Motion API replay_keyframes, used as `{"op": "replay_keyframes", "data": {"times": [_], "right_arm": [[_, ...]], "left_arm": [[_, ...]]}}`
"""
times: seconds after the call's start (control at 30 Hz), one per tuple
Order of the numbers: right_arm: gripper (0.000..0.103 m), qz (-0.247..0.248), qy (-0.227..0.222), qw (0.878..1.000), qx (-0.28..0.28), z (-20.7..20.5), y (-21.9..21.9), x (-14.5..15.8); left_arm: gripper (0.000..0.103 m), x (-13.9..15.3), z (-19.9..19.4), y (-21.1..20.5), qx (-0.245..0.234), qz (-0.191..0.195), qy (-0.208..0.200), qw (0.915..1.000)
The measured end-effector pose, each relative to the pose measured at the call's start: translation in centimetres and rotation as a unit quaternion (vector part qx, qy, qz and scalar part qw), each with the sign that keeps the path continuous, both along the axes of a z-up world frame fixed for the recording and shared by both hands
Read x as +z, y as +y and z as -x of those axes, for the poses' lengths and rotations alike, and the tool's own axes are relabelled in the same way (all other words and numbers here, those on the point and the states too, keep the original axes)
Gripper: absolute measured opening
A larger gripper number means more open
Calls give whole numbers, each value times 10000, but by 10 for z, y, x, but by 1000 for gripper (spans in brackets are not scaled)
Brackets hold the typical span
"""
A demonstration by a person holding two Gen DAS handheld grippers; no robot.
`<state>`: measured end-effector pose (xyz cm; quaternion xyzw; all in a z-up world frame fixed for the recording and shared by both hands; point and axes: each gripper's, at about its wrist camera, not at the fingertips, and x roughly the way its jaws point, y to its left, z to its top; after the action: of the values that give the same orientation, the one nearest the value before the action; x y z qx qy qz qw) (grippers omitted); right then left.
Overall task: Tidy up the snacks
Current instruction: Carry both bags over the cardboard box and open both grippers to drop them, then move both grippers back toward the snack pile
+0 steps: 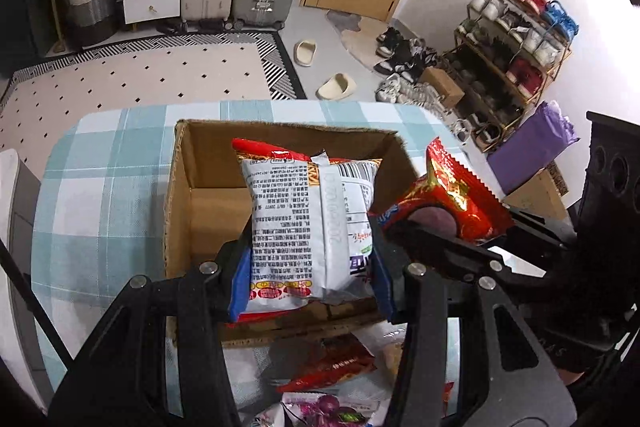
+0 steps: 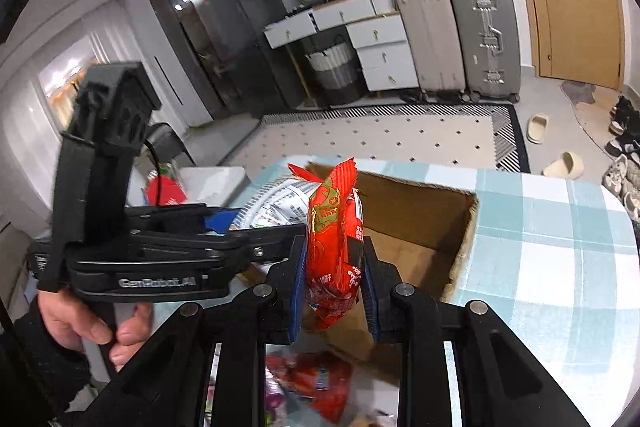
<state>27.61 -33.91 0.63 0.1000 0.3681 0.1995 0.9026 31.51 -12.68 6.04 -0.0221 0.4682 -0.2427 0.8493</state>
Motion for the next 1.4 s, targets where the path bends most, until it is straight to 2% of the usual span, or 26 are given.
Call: {"op": "replay_keyframes", "data": {"times": [0.33,0.57,0.67,0.73,0.77,0.87,1.0,1.13,1.2,1.4], "right_arm": [[25,96,268,9996,-26,-14,-1,-30],[27,215,107,9996,-170,-9,-4,-25],[33,178,60,9997,-177,-3,-5,-18],[38,155,-8,9997,-194,4,-6,-10],[44,116,-68,9997,-201,11,-7,-5],[50,38,-228,9994,-249,27,-11,11],[53,6,-469,9986,-246,55,-10,34],[79,-78,-770,9968,-194,90,-6,51],[81,-104,-958,9952,-162,112,-3,58],[90,-234,-1330,9908,-132,171,6,68]], "left_arm": [[47,-31,-16,-19,43,-187,159,9997],[48,-39,-16,-20,66,-316,224,9992],[52,-32,-7,-19,167,-453,101,9988],[65,-27,-4,-17,257,-445,19,9987],[67,-23,1,-14,259,-407,-5,9988],[69,-9,17,-10,290,-345,-215,9988],[77,9,47,-4,304,-433,-549,9971],[80,34,94,6,188,-564,-1094,9922],[81,44,119,12,269,-671,-1322,9886],[88,68,187,35,556,-635,-1777,9805]]}}
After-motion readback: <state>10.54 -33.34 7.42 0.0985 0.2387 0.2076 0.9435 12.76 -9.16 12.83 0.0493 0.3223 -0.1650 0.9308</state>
